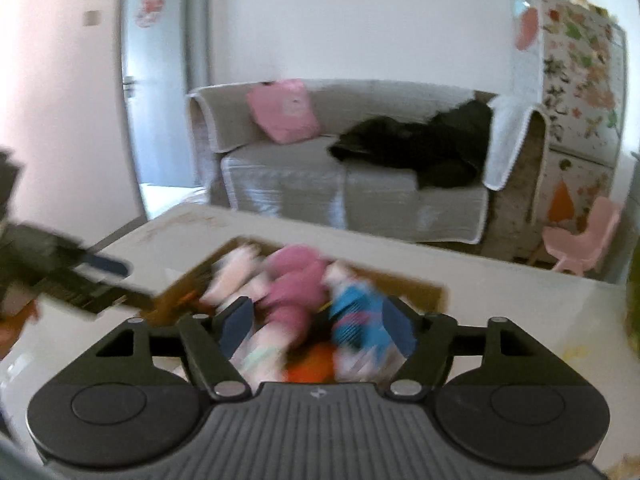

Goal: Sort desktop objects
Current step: 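Move left tool back over the last white black-banded sock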

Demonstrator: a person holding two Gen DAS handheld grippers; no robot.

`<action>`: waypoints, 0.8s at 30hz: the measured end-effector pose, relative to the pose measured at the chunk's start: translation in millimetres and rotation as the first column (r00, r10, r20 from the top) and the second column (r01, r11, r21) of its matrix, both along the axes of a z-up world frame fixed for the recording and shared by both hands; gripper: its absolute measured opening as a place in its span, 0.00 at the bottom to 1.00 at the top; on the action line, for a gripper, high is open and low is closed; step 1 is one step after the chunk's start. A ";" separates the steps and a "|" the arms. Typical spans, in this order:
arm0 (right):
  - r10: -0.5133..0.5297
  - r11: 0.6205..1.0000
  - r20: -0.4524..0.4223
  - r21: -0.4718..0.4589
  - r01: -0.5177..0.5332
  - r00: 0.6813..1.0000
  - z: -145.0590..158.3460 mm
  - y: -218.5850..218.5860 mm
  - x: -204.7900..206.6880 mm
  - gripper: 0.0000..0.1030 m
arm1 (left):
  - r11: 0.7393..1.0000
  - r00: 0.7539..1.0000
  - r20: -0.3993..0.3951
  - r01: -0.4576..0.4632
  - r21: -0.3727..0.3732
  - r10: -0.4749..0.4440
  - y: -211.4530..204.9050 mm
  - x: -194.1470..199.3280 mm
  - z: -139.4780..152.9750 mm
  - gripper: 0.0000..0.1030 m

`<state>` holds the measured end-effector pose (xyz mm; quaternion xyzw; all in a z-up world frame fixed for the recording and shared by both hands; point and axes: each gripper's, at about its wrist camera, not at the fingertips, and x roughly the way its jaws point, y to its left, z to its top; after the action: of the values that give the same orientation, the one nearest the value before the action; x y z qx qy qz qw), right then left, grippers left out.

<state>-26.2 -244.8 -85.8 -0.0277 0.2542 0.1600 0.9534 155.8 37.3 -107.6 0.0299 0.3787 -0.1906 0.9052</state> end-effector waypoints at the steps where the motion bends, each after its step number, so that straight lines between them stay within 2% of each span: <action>1: 0.018 1.000 -0.009 0.007 -0.017 1.000 -6.2 7.5 -13.7 0.70 | 1.000 1.000 -0.007 -0.001 0.009 0.001 2.2 -8.3 -4.1 0.82; 4: 0.032 0.999 -0.050 0.008 -0.032 0.998 -29.7 32.5 -45.2 0.74 | 1.000 0.999 -0.039 -0.011 0.016 0.012 8.1 -28.5 -18.3 0.83; 8: 0.072 0.997 -0.090 -0.018 -0.074 0.993 -60.2 70.2 -62.1 0.82 | 1.000 0.996 -0.091 0.001 0.015 0.001 7.6 -44.2 -37.6 0.84; 13: 0.068 0.997 -0.111 -0.038 -0.073 0.992 -86.2 103.7 -59.9 0.86 | 0.998 0.996 -0.087 0.025 0.066 -0.019 2.2 -58.9 -53.5 0.85; 18: 0.017 0.998 -0.104 -0.057 -0.023 0.994 -104.6 121.2 -54.1 0.90 | 0.998 0.994 -0.106 0.019 0.066 -0.012 3.7 -60.2 -67.2 0.85; 24: -0.017 0.998 -0.114 -0.070 0.009 0.993 -125.4 124.8 -46.2 0.93 | 0.997 0.992 -0.122 0.029 0.067 -0.021 -1.3 -44.5 -74.8 0.85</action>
<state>-72.5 -120.0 -211.2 -0.0500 0.3139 0.1464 0.9368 111.3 36.0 -182.4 0.0540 0.4388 -0.1904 0.8765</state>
